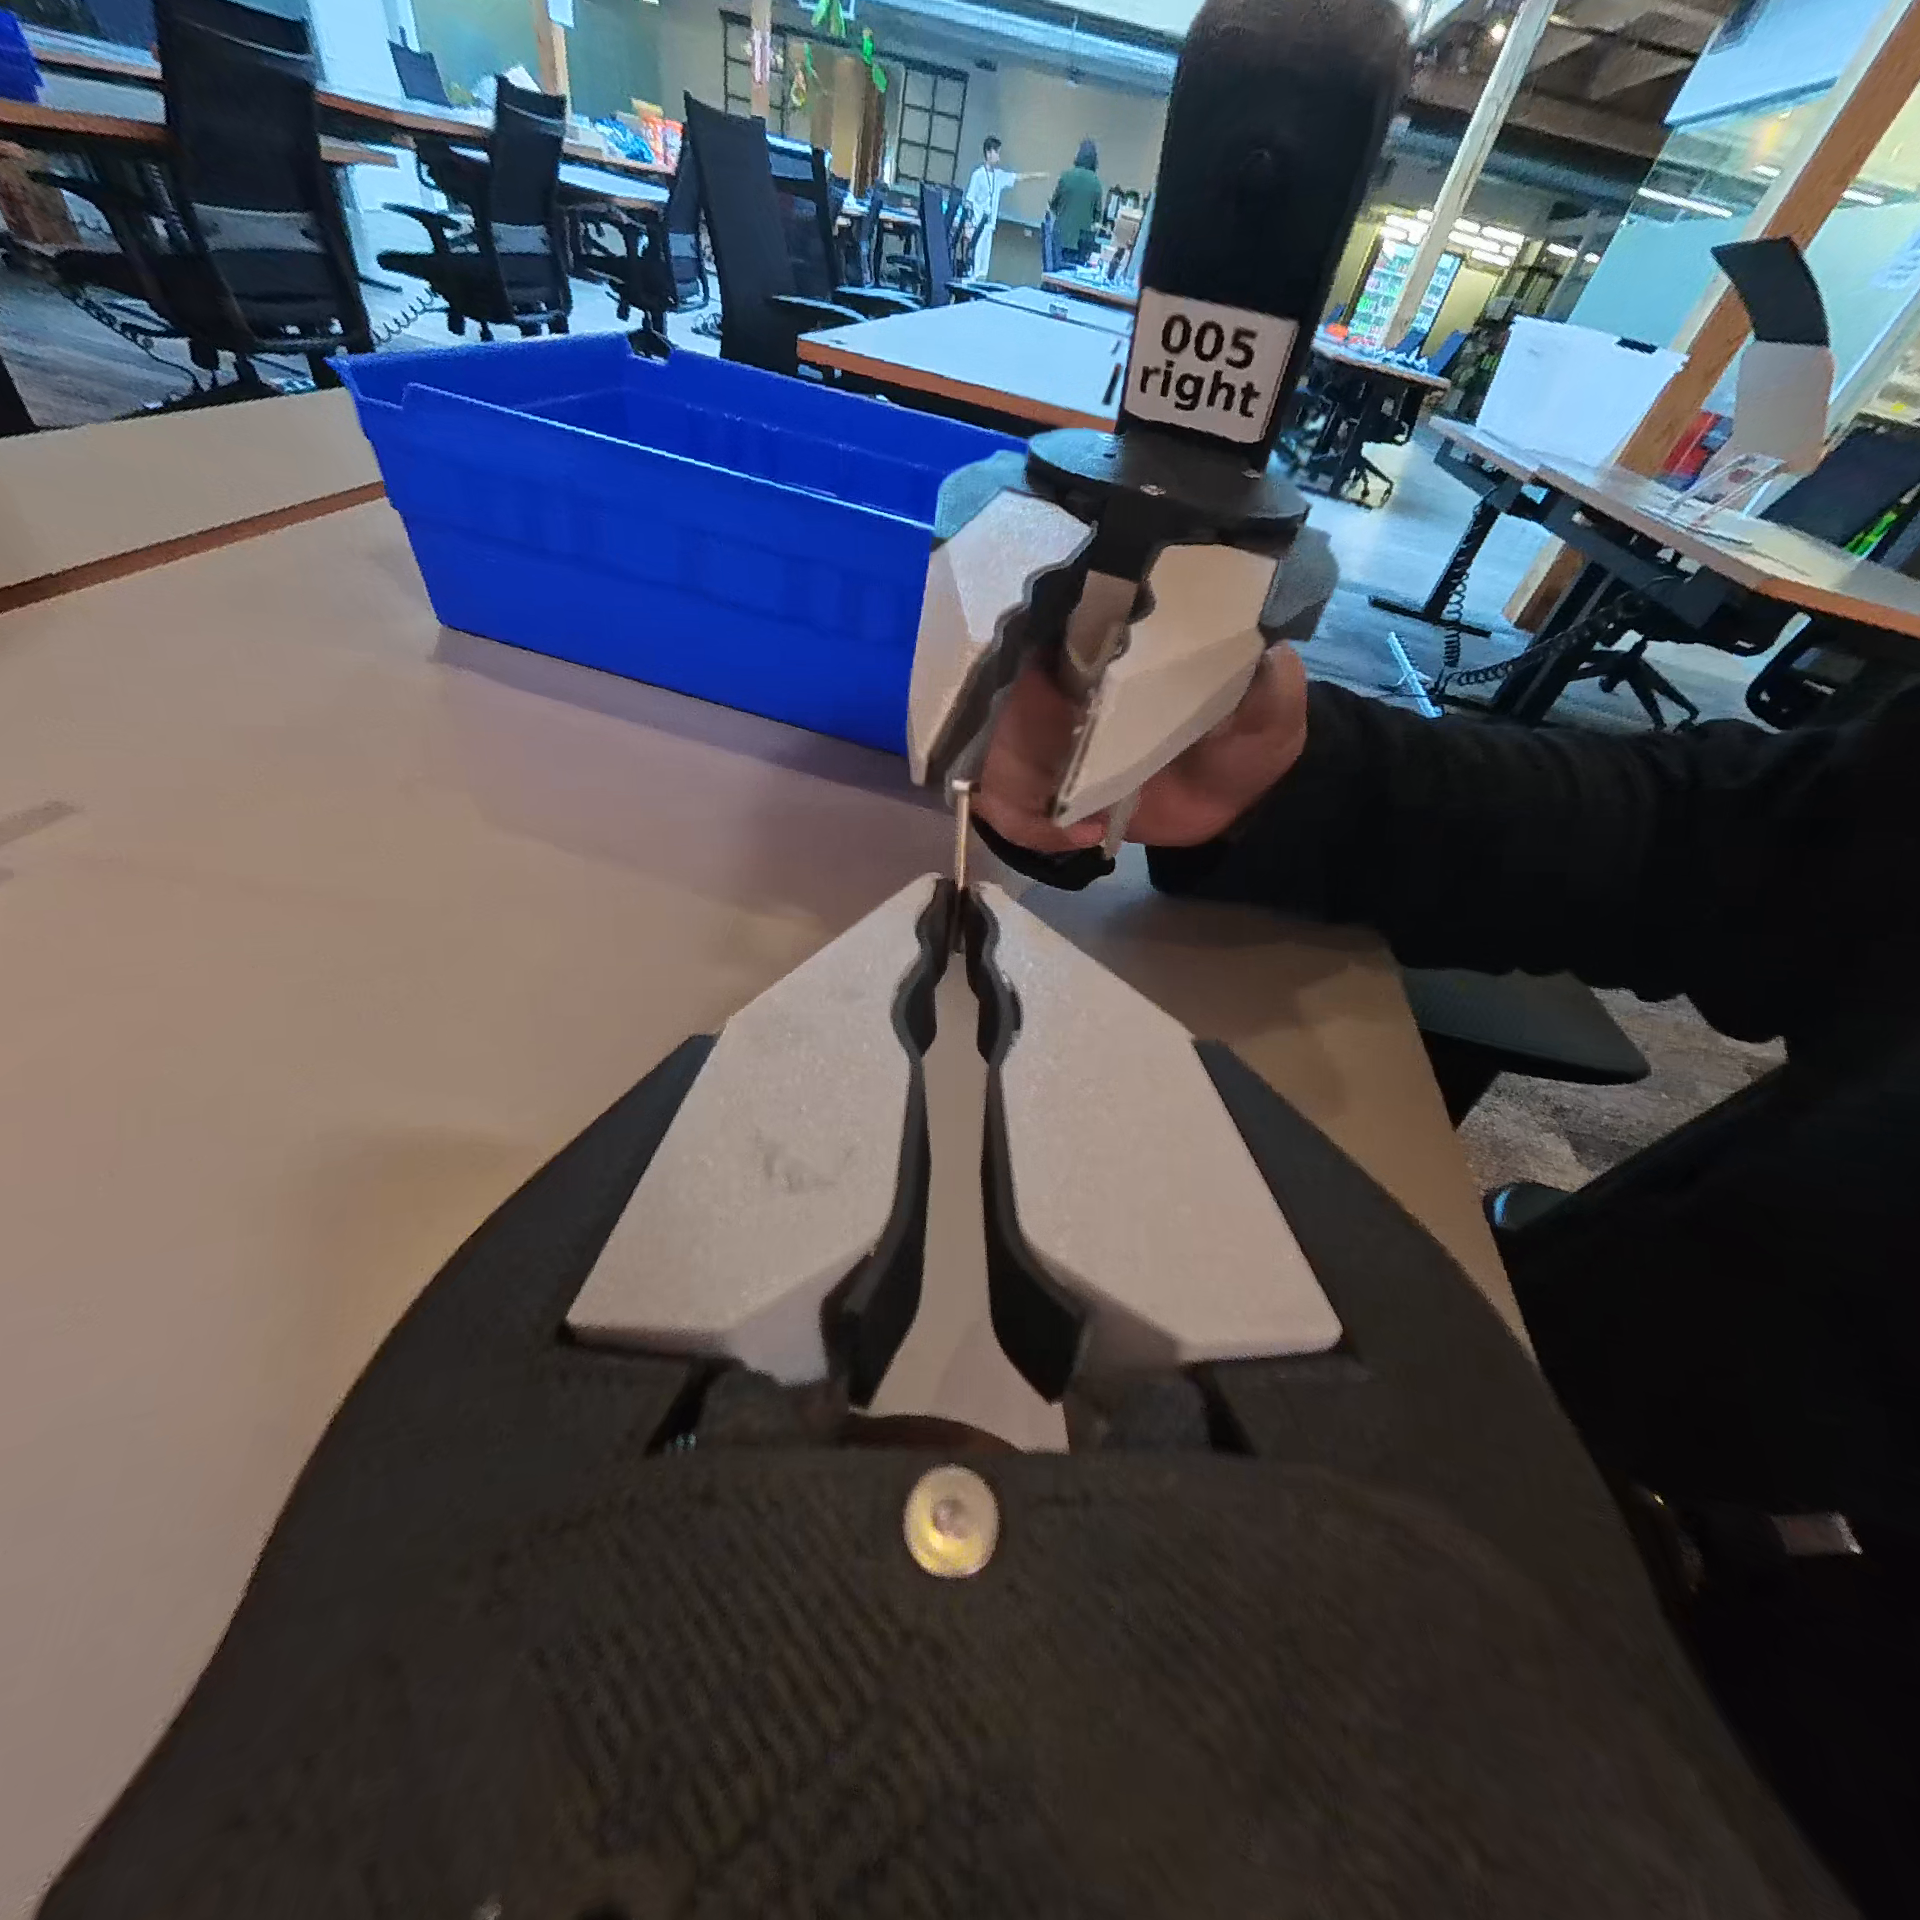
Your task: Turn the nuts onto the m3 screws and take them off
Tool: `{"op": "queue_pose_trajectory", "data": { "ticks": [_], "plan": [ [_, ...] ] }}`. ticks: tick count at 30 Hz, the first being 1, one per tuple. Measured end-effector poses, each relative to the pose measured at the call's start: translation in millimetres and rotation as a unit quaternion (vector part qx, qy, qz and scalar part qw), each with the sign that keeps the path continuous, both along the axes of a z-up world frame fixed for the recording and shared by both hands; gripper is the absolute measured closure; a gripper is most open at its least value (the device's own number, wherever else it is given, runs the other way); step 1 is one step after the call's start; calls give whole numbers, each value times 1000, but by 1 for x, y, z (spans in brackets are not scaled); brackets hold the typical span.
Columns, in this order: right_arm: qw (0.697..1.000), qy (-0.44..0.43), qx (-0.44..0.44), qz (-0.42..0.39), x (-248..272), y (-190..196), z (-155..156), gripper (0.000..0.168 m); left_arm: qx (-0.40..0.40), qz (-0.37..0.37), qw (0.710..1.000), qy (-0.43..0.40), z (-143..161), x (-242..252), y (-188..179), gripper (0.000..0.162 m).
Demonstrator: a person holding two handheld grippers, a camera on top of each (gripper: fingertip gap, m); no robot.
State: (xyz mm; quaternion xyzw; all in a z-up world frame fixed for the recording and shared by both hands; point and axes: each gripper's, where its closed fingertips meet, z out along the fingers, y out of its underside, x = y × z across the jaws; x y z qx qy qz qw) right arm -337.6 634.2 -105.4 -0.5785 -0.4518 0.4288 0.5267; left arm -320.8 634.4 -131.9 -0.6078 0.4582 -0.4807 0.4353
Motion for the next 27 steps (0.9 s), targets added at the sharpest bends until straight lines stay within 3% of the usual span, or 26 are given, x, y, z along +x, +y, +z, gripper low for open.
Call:
{"op": "queue_pose_trajectory", "data": {
  "ticks": [8,11,14,21,24,27],
  "plan": [
    [997,17,-15,-77,3,13,-1,142,-1,12,999,-33,14,-7,6,162],
    [993,45,-29,-105,5,15,2,150,-7,8,999,-37,14,-6,5,162],
    [994,47,-46,-84,-5,13,-1,166,-8,8,999,-35,12,-4,3,162],
    [994,46,-74,-71,-10,16,-3,167,12,19,1000,-21,8,-4,7,162],
    [993,47,-86,-58,-15,12,-6,167,20,18,1000,-1,0,0,5,154],
    [994,44,-87,-53,-16,11,-7,167,35,14,999,4,-1,1,3,162]
  ]
}}
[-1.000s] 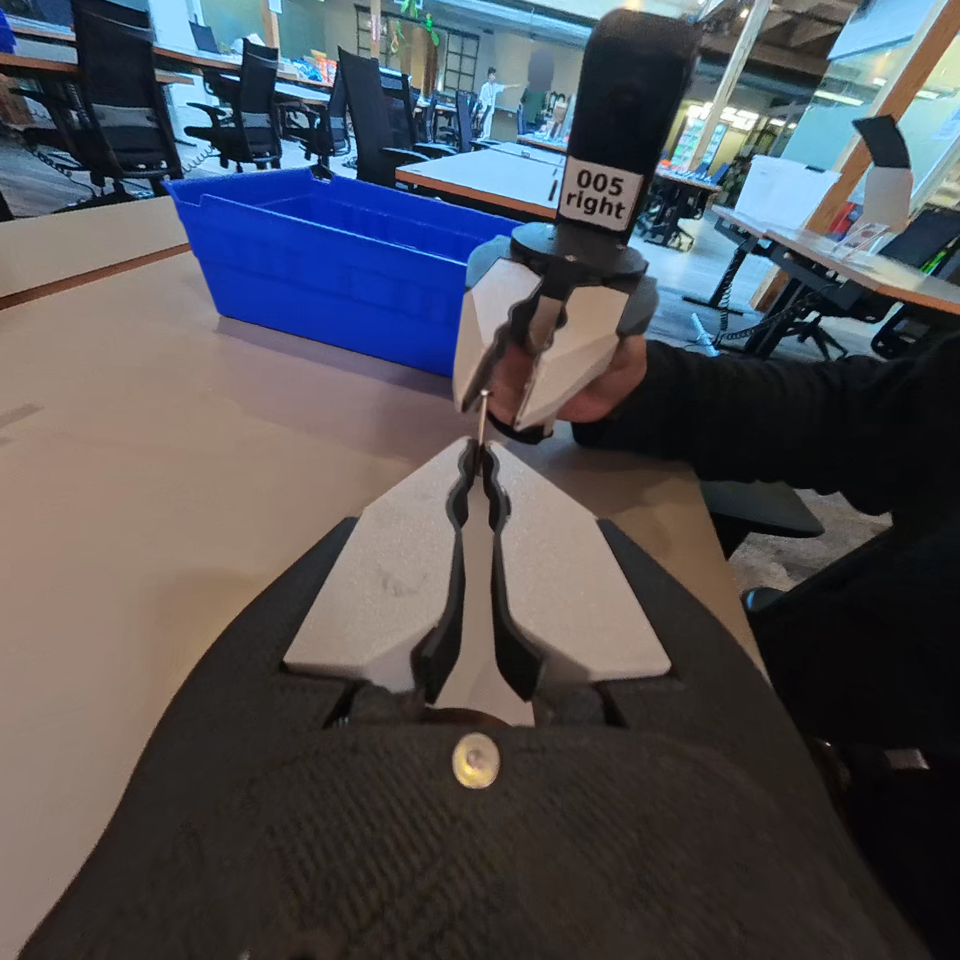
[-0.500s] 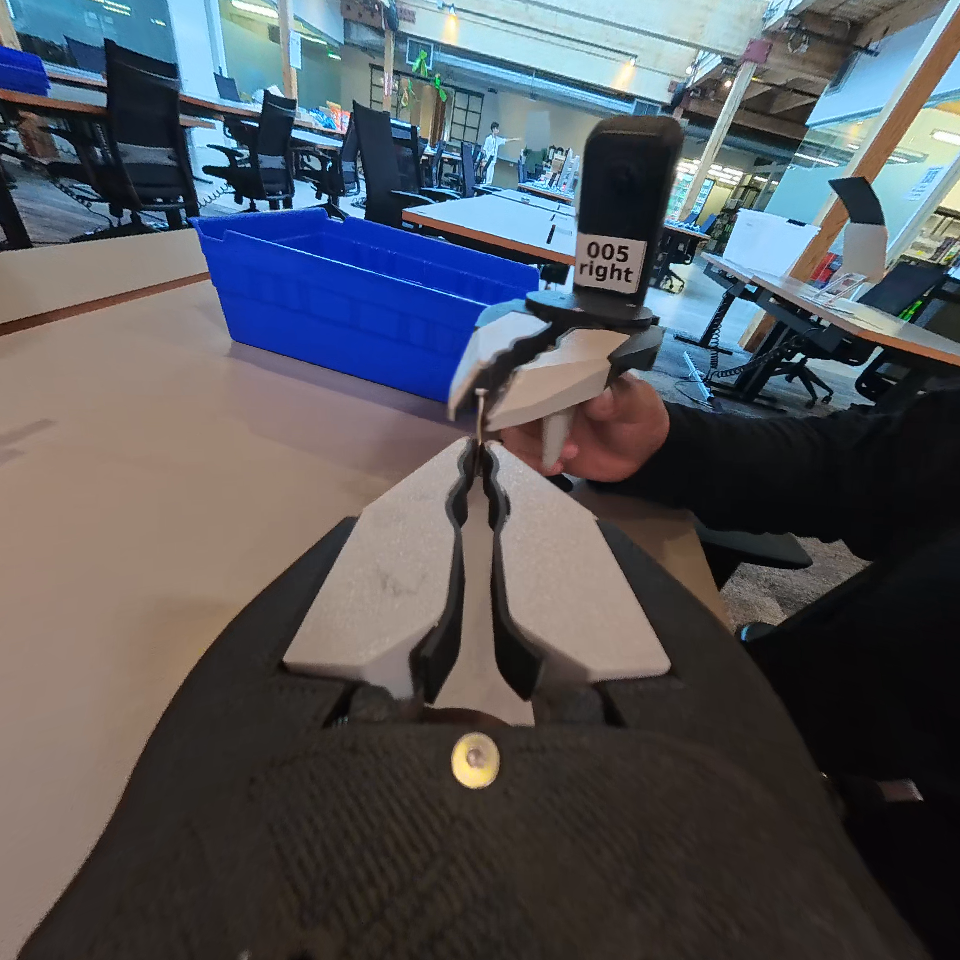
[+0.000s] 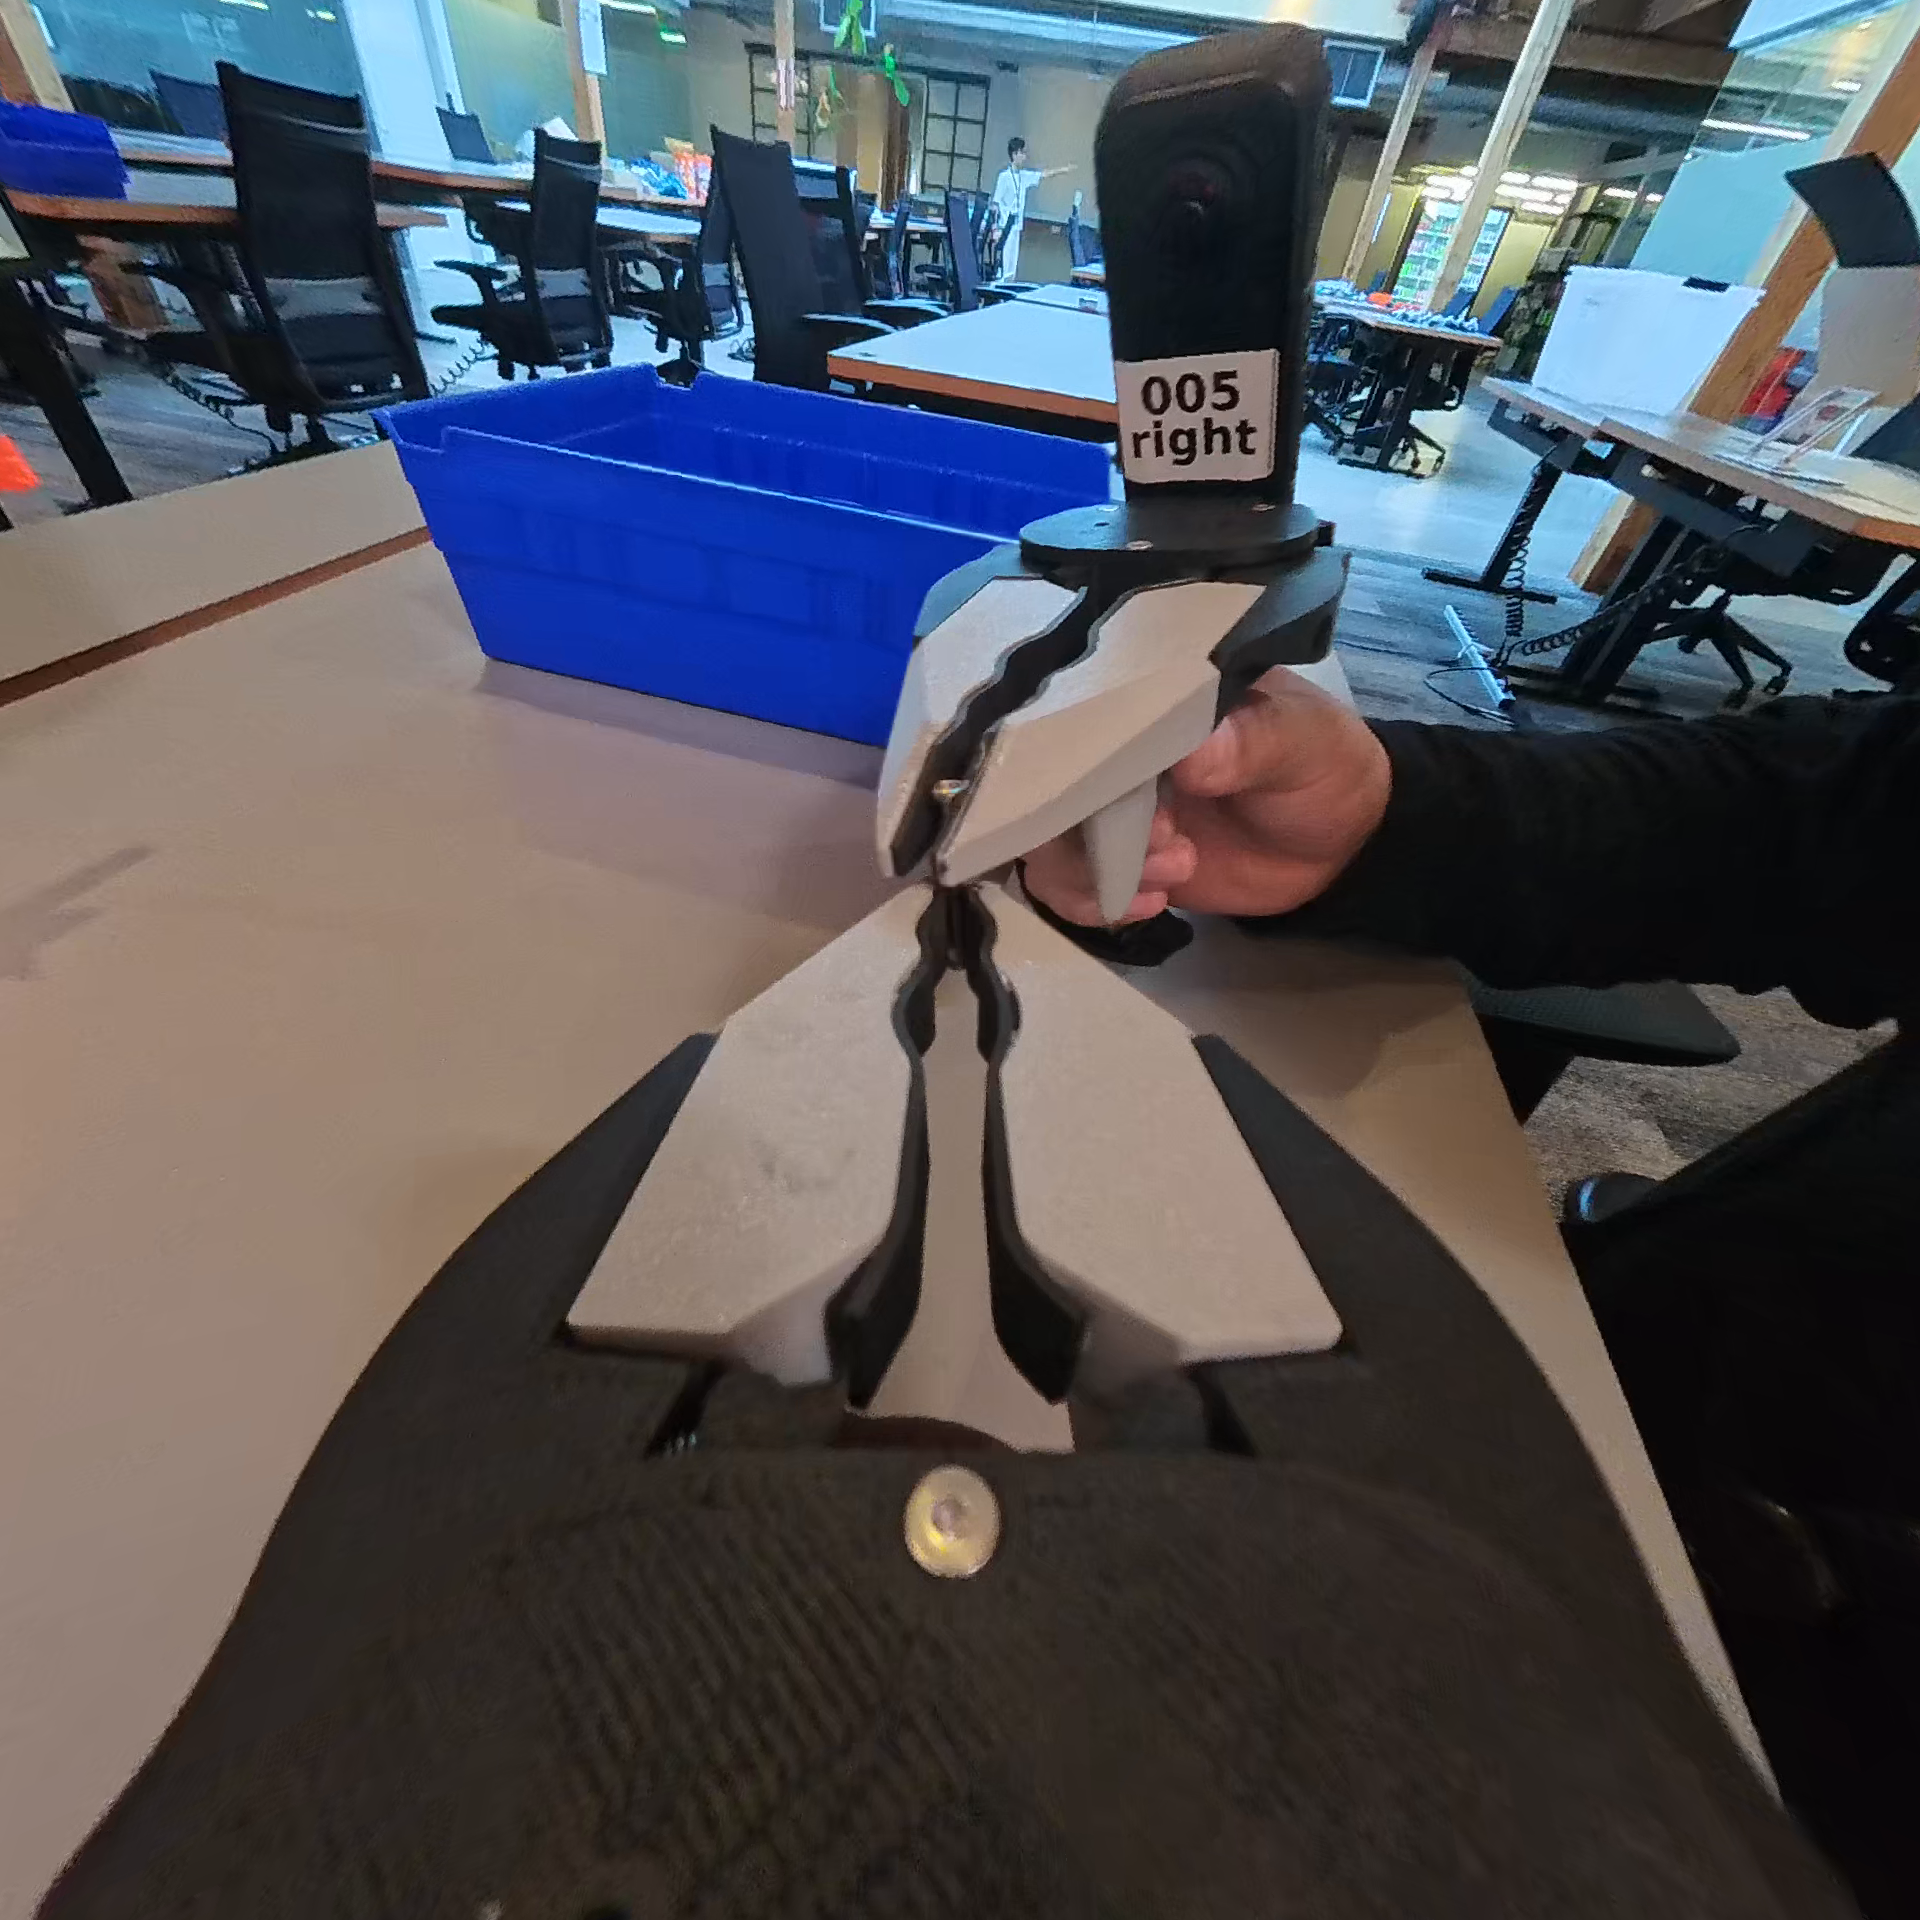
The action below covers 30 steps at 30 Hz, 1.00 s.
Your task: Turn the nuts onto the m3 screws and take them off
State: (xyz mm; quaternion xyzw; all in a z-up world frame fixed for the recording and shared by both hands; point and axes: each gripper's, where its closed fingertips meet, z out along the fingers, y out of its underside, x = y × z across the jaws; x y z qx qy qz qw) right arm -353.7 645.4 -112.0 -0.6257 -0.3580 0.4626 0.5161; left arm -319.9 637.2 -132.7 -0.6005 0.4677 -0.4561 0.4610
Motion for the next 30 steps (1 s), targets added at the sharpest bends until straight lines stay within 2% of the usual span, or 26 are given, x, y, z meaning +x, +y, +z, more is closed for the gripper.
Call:
{"op": "queue_pose_trajectory", "data": {
  "ticks": [6,9,10,12,14,16,18,20,24,25,27,29,30],
  "plan": [
    [1000,-13,11,-17,2,2,-2,166,1,9,1000,9,-1,-2,3,162],
    [999,-10,18,-34,3,3,1,151,1,13,1000,6,0,-2,4,162],
    [999,-10,19,-41,3,5,1,151,2,17,1000,5,1,-2,5,162],
    [998,-7,17,-52,0,7,1,155,2,20,1000,6,1,-1,5,162],
    [998,-3,21,-54,-3,6,3,167,2,18,1000,7,1,-1,3,162],
    [998,-7,37,-47,-6,4,6,167,-7,0,1000,-2,5,-2,0,162],
    [998,-18,66,-6,-9,-4,11,167,-44,-54,997,-20,10,-3,-13,162],
    [992,-19,87,86,-13,-22,18,167,-87,-117,988,-44,17,-6,-28,162],
    [960,16,74,270,-10,-53,37,167,-92,-192,975,-68,28,-8,-53,162],
    [954,23,70,292,-10,-54,41,167,-90,-198,973,-70,30,-9,-56,162],
    [952,23,72,296,-9,-49,47,167,-76,-174,980,-68,29,-8,-48,162],
    [966,26,73,245,-7,-32,53,153,-65,-147,985,-65,26,-9,-38,162],
    [971,30,75,227,-3,-28,54,156,-66,-139,986,-69,27,-9,-35,162]
  ]
}}
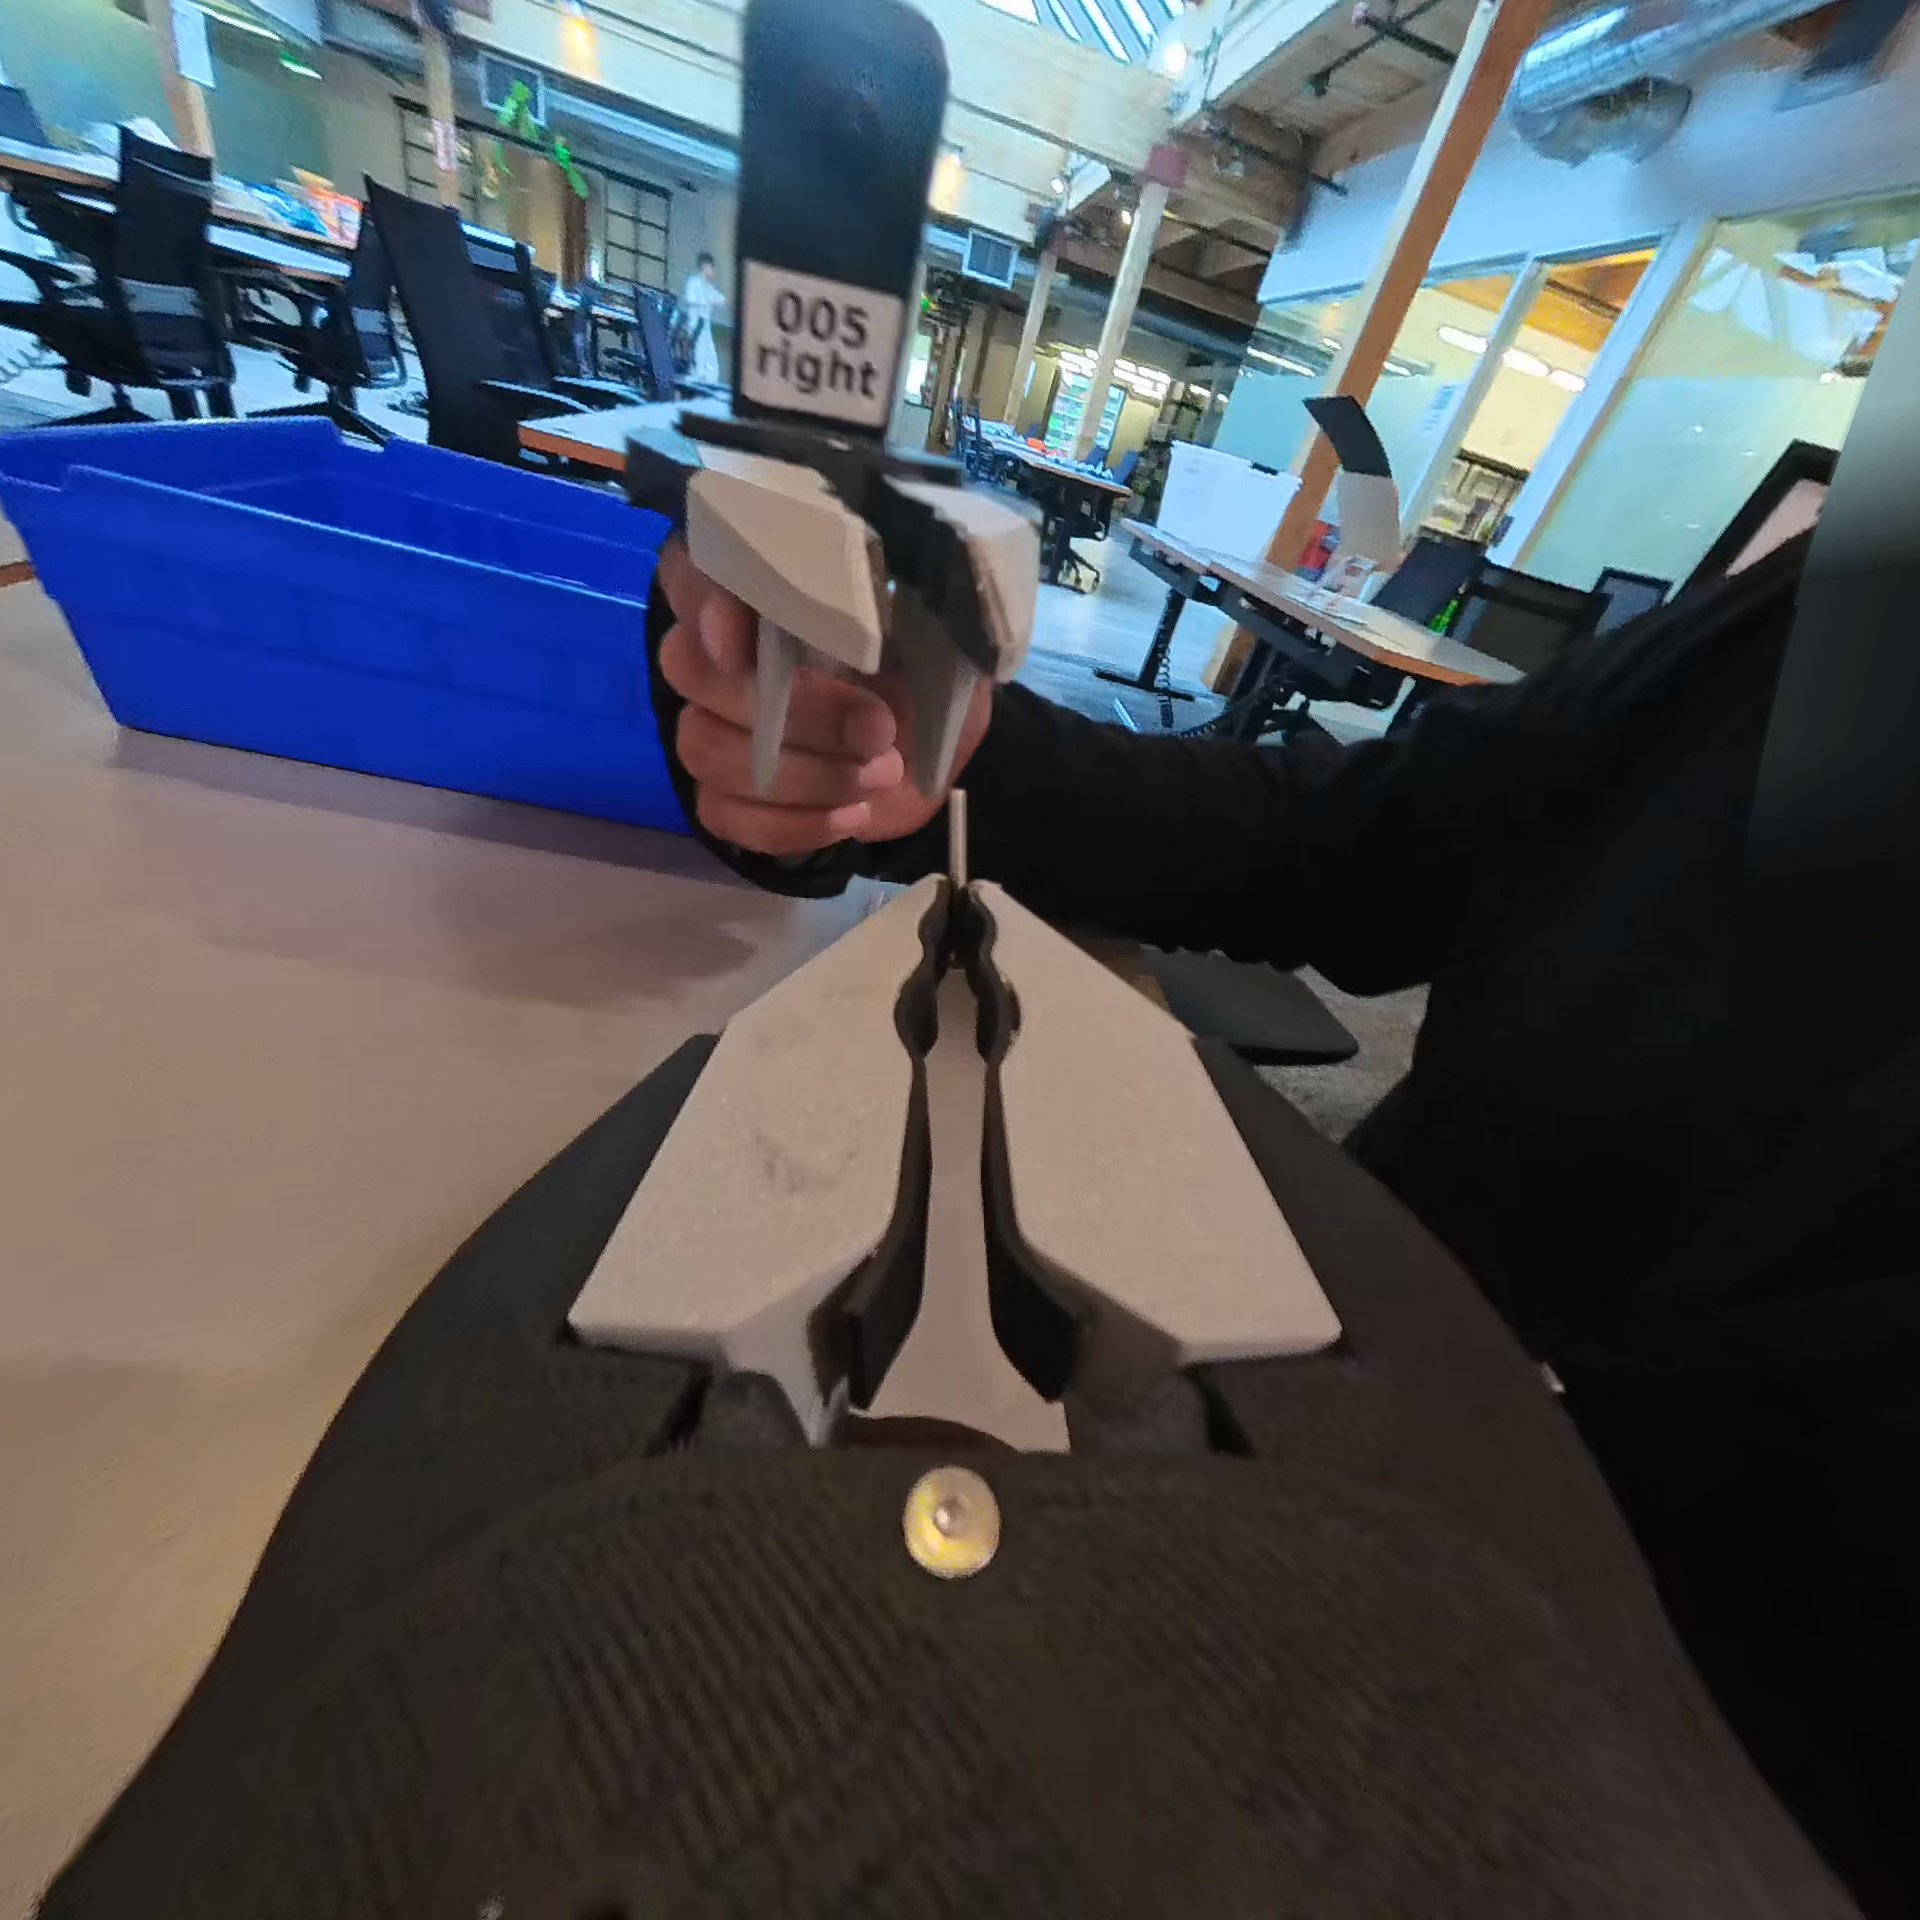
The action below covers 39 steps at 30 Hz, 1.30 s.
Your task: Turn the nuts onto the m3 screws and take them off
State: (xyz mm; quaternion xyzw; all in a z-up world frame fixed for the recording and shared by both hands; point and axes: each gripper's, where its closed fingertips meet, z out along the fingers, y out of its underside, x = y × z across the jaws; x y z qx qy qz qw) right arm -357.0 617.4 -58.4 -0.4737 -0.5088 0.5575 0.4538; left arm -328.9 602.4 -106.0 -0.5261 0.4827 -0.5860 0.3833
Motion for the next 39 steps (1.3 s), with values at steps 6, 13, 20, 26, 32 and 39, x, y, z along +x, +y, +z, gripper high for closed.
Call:
{"op": "queue_pose_trajectory", "data": {
  "ticks": [6,13,20,26,32,39],
  "plan": [
    [996,-1,-8,-86,11,23,-13,161,-7,59,998,6,-5,0,22,162],
    [969,-75,-23,-236,32,72,-52,163,-41,170,985,7,-9,-29,78,162],
    [940,-200,-24,-275,24,81,-109,156,-4,246,969,5,7,-63,107,162],
    [902,-306,28,-304,11,104,-140,151,35,310,950,1,12,-76,121,162],
    [923,-261,-21,-281,-7,118,-128,151,33,249,968,5,-12,-60,115,162],
    [974,-58,-63,-210,-16,91,-41,161,40,217,975,24,-19,-48,102,162]
  ]
}}
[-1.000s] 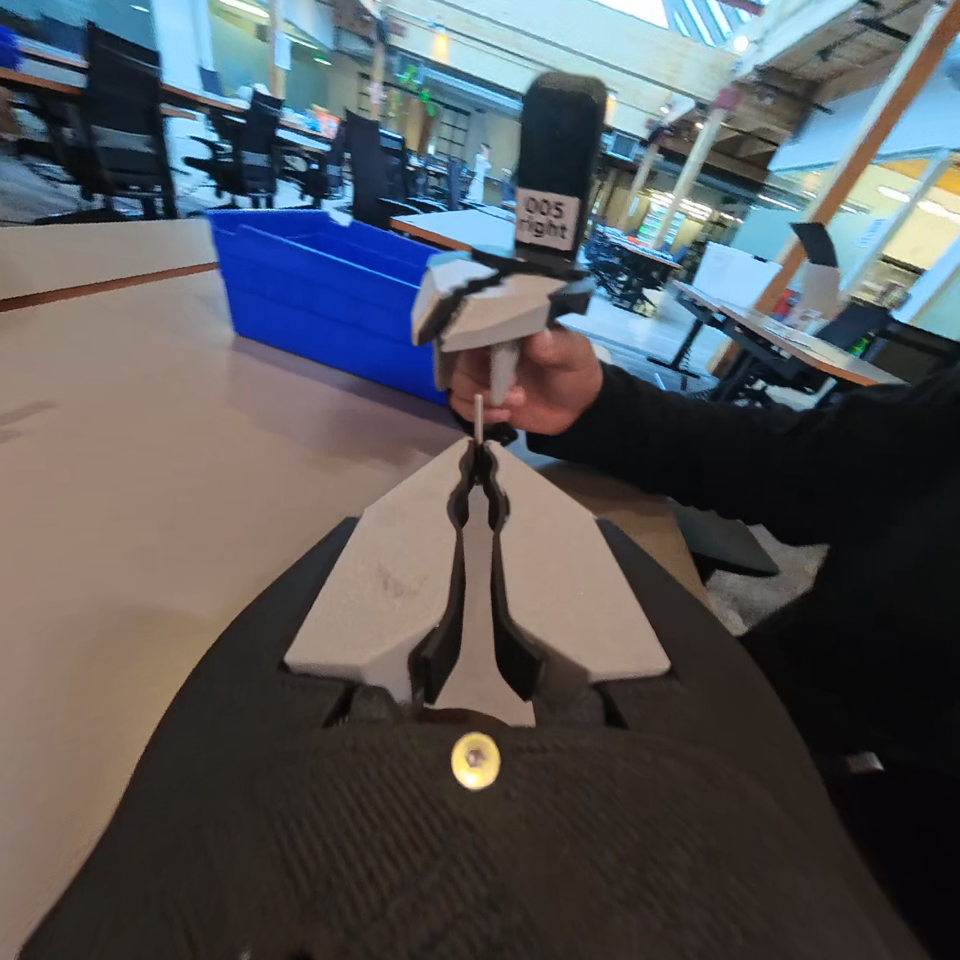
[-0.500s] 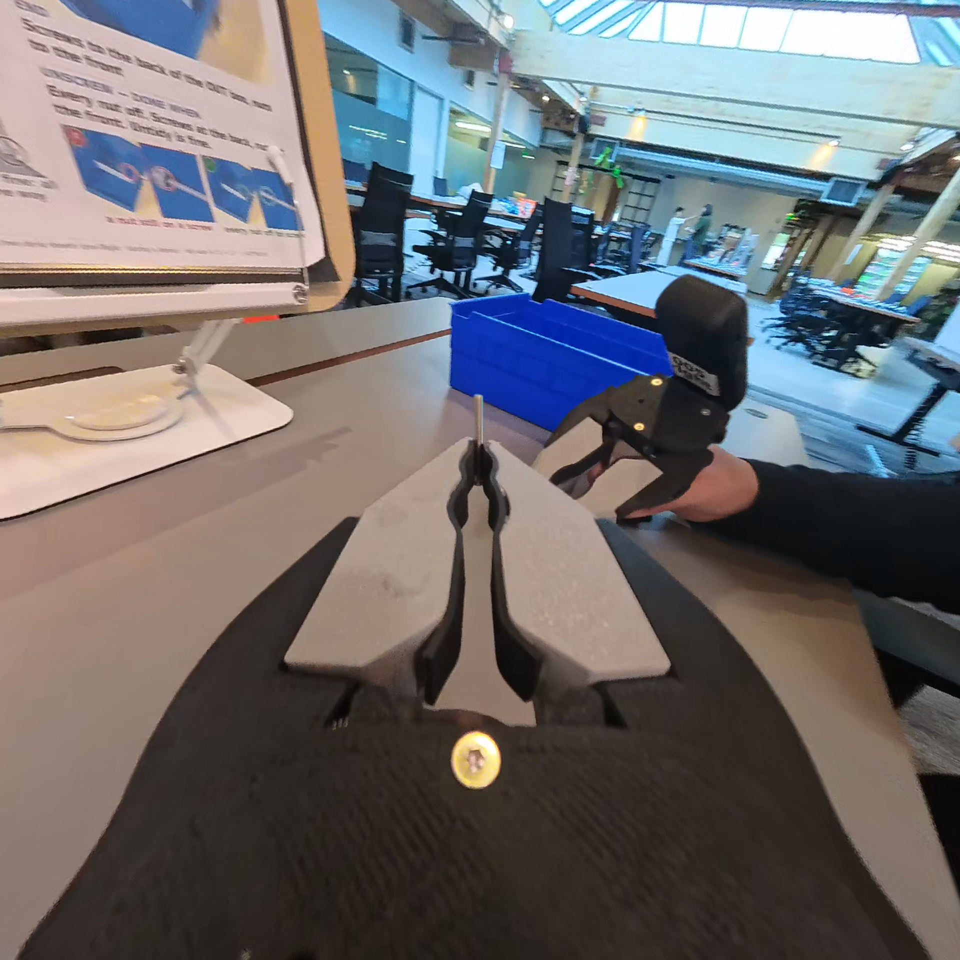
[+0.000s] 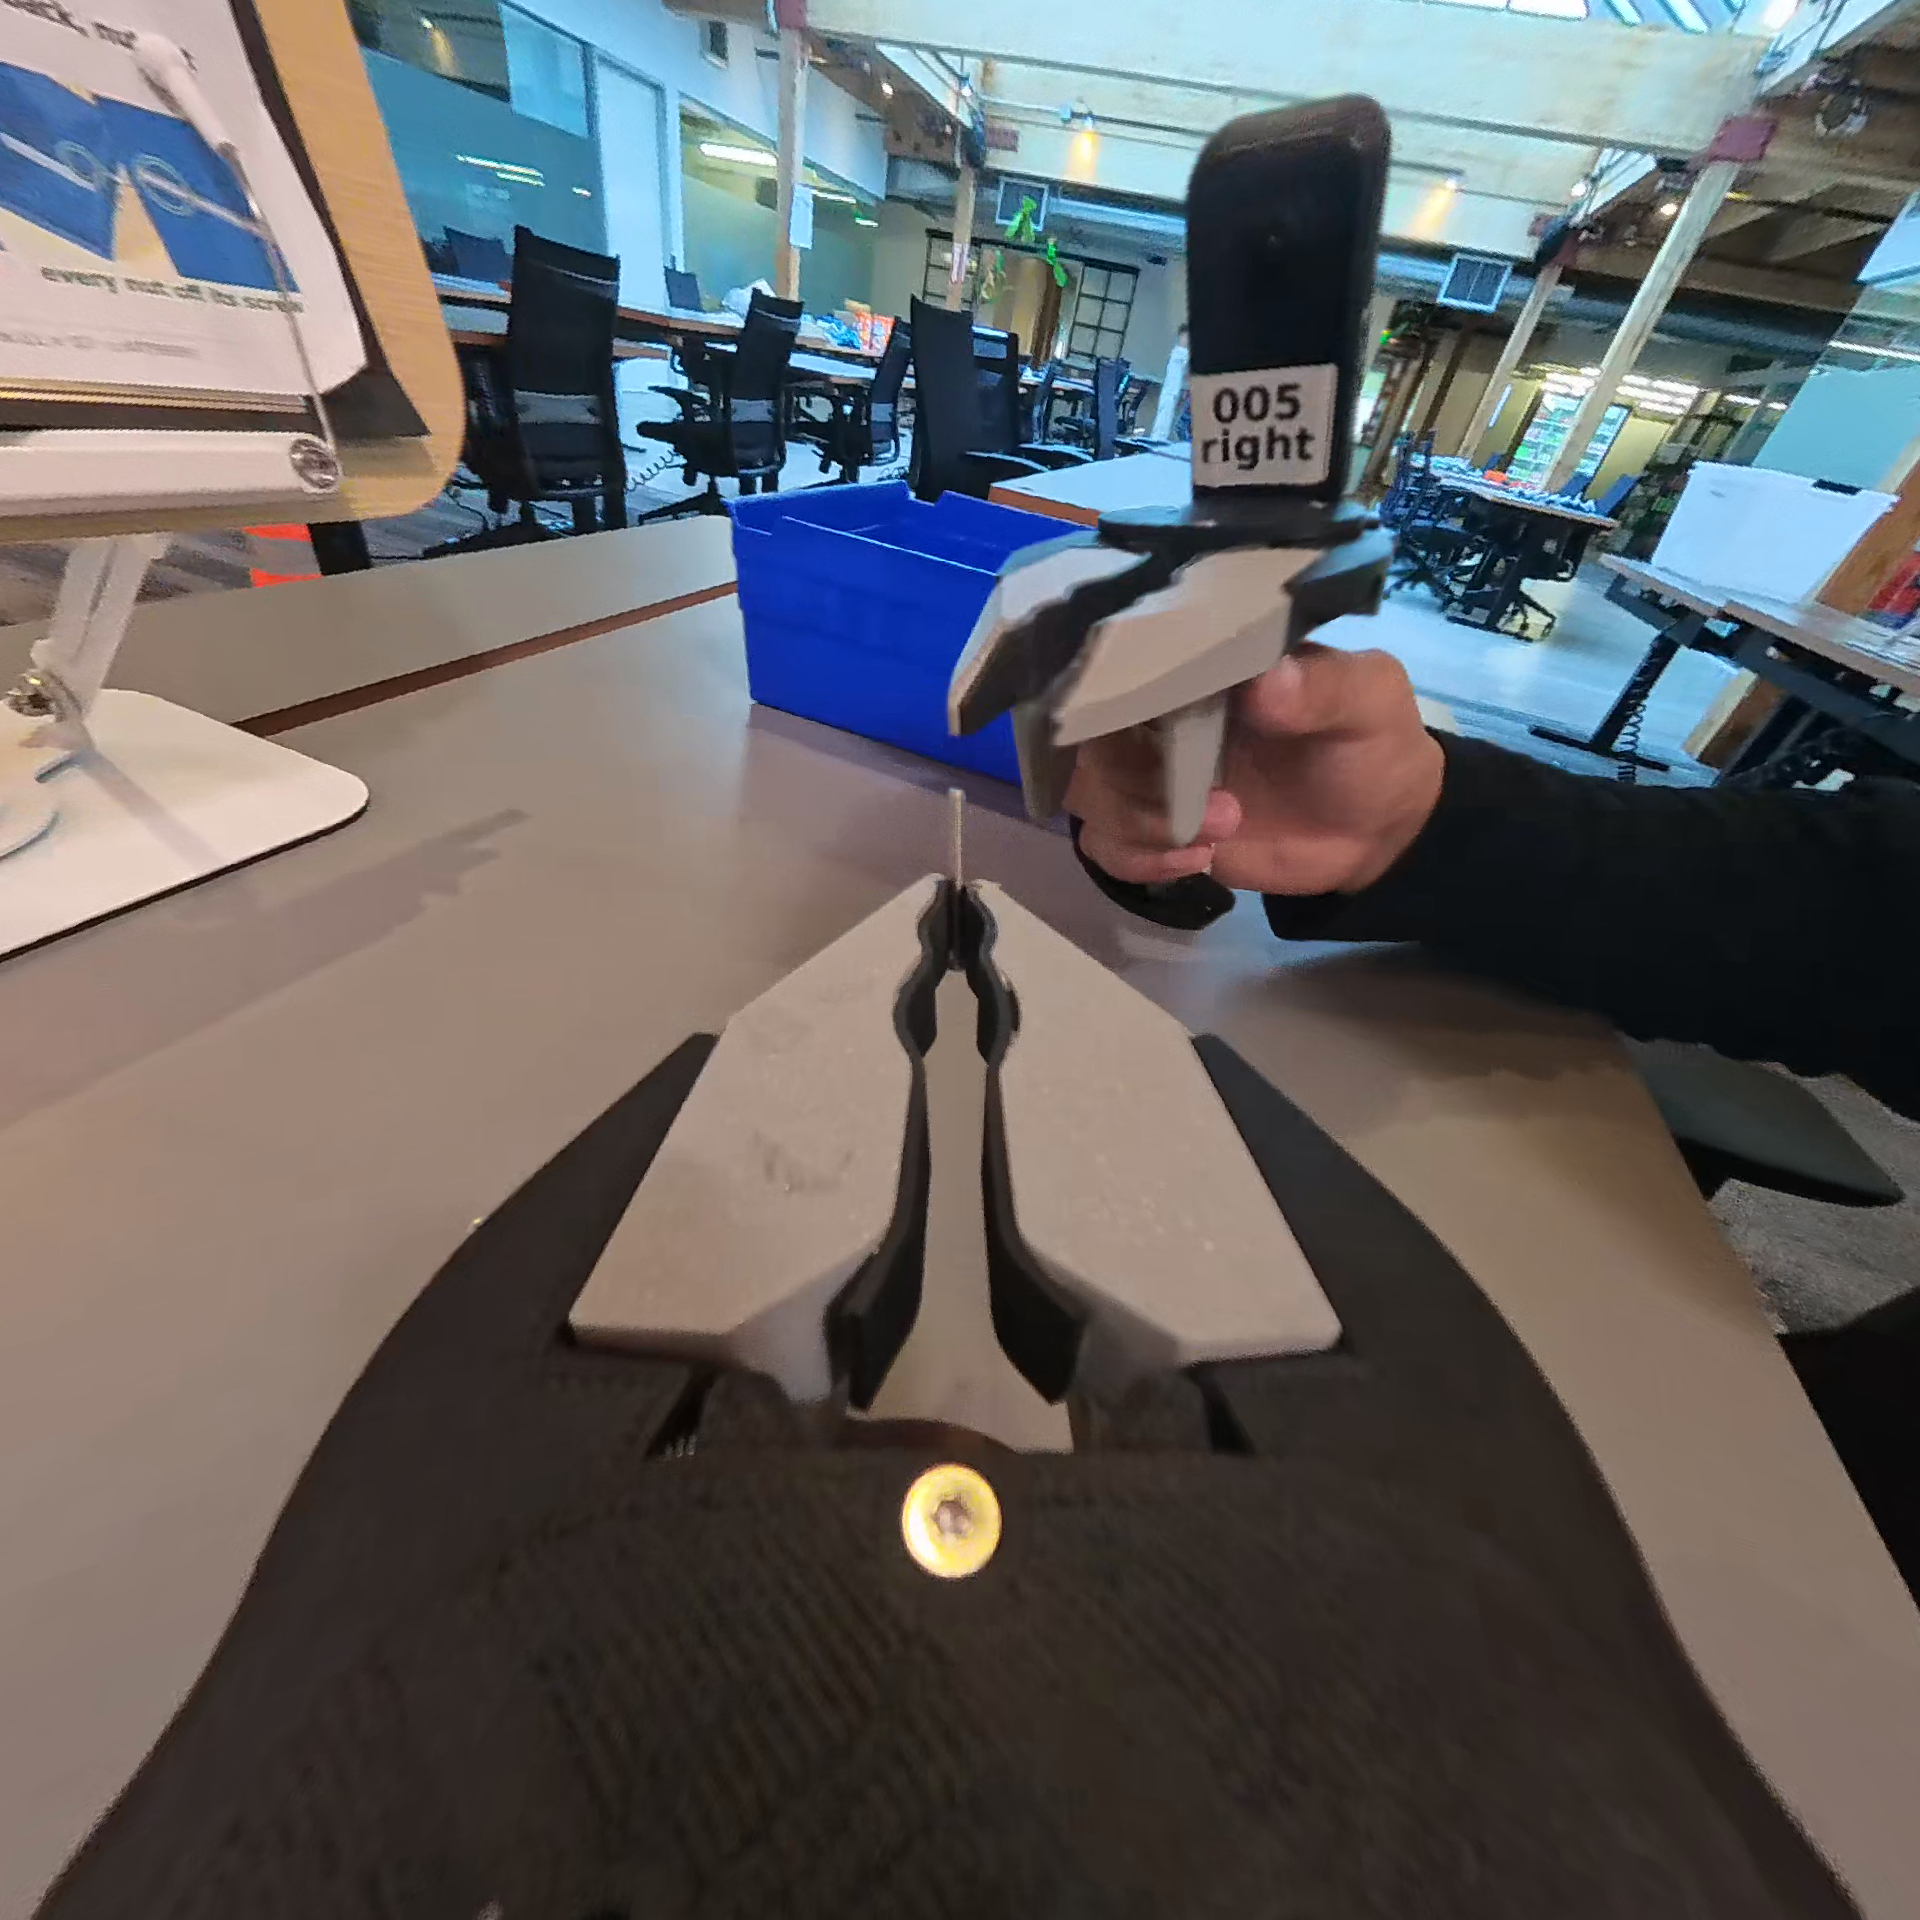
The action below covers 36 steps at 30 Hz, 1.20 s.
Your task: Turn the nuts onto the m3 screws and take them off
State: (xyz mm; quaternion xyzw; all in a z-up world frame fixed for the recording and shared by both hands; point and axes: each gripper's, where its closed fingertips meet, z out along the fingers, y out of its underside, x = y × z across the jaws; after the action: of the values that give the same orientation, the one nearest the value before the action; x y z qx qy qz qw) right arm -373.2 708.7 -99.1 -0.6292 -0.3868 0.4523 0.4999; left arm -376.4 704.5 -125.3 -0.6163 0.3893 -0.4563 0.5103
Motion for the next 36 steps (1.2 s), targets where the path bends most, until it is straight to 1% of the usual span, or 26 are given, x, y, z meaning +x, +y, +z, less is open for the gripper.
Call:
{"op": "queue_pose_trajectory", "data": {
  "ticks": [3,4,7,8,11,14,17,24,27,28,29,30,31,32,34,36],
  "plan": [
    [999,12,-23,37,-13,-10,4,143,-7,-11,1000,2,-3,4,-4,162],
    [999,1,-23,39,-17,-10,0,145,-7,-12,1000,3,-3,5,-5,162],
    [999,-43,-8,30,-28,-7,-14,163,-7,-15,1000,7,-4,7,-7,162],
    [998,-45,-6,38,-30,-9,-14,168,-8,-14,1000,7,-4,6,-7,162],
    [998,-37,-18,42,-31,-8,-12,168,-22,-18,1000,-1,-3,6,-6,162],
    [998,-32,-30,40,-30,-7,-14,168,-19,-9,1000,11,-6,7,-4,162],
    [998,-40,-25,35,-32,-5,-18,168,-11,-1,999,33,-9,3,-2,162],
    [998,-52,-17,38,-46,2,-16,168,-28,5,999,31,-9,-7,4,162],
    [997,-55,-15,43,-49,4,-17,168,-15,14,999,42,-9,-9,7,162],
    [998,-43,-6,40,-48,7,-11,164,-10,19,999,43,-7,-12,9,162],
    [999,-21,3,33,-45,11,-4,154,-7,26,999,41,-5,-15,11,162],
    [1000,4,7,24,-40,18,4,150,-7,34,999,34,-2,-19,14,162],
    [1000,25,8,11,-34,27,8,151,-9,45,999,24,2,-24,19,162],
    [999,31,4,-5,-28,39,6,151,-12,60,998,13,5,-29,24,162],
    [1000,4,-12,-17,-23,59,-14,152,-19,80,997,-8,9,-39,33,162],
    [997,-73,-22,5,-29,64,-49,149,-24,92,995,-15,10,-45,39,162]
  ]
}}
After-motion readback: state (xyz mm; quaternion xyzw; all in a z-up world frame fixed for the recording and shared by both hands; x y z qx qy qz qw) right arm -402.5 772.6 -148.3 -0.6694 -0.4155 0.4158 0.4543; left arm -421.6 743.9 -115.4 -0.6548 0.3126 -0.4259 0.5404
